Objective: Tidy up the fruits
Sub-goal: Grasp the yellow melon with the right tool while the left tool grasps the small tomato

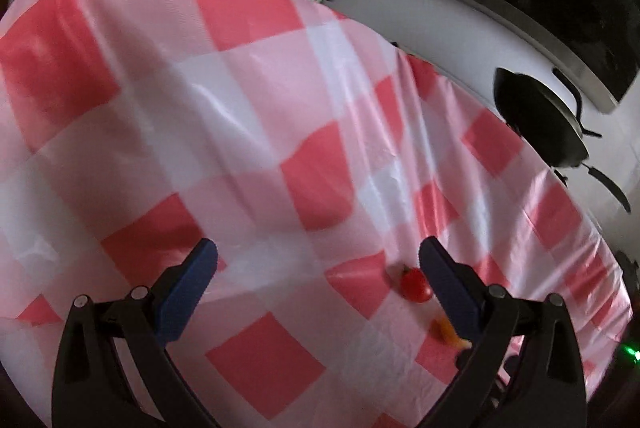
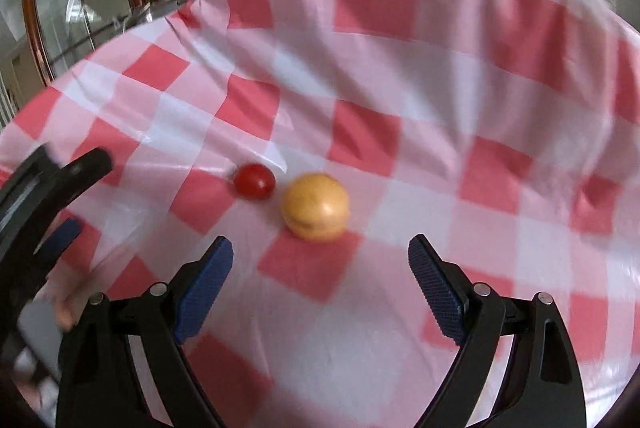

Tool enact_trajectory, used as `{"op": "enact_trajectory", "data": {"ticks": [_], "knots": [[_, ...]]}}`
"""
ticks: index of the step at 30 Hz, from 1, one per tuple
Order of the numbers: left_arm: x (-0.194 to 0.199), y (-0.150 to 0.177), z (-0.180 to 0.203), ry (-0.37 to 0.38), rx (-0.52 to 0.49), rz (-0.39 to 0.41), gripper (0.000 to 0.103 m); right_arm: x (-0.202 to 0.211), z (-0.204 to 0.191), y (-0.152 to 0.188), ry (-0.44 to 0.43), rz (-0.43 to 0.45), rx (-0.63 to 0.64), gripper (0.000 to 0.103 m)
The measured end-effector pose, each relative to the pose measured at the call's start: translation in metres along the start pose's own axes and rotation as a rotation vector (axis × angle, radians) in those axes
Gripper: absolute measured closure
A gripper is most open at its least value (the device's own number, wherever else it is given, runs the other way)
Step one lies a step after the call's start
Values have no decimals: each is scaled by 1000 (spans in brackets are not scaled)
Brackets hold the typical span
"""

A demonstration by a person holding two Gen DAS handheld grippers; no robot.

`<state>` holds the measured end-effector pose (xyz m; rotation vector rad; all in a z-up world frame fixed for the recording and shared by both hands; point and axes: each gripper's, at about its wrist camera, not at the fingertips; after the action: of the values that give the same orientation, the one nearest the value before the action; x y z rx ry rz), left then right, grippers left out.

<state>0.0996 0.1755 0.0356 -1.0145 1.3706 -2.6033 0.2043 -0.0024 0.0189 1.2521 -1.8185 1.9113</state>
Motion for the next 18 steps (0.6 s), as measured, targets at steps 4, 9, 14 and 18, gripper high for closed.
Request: {"op": "enact_trajectory", "data": {"ticks": [4, 9, 14, 18], "knots": [[-4, -1, -6, -1, 26, -27, 2, -29, -7, -11, 56, -65, 6, 23], [-2, 2, -4, 3, 7, -26, 2, -50, -5, -18, 75, -116, -29, 39], [-4, 8, 6, 19, -43, -48, 2, -38, 3, -13, 90, -74, -46, 60], [-10, 12, 17, 54, -92, -88, 2, 4, 41, 4, 60, 28, -195, 60]]}}
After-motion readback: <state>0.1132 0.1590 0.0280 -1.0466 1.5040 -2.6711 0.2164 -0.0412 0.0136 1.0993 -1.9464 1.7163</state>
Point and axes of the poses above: each gripper's, at about its wrist camera, not at the fingertips, and x roughly against the way its jaws point, z to its right, y to its underside, and after that the axes turned 1 degree about -x, right-handed
